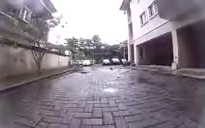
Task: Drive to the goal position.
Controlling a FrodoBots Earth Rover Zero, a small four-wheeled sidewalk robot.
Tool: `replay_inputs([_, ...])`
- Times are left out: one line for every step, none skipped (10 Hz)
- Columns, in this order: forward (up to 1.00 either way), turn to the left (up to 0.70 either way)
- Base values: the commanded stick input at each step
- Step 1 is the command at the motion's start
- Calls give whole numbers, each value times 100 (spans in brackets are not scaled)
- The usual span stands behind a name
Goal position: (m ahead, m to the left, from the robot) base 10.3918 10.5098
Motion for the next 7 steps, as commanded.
replay_inputs([85,0])
replay_inputs([85,0])
replay_inputs([85,0])
replay_inputs([85,0])
replay_inputs([85,0])
replay_inputs([85,0])
replay_inputs([85,0])
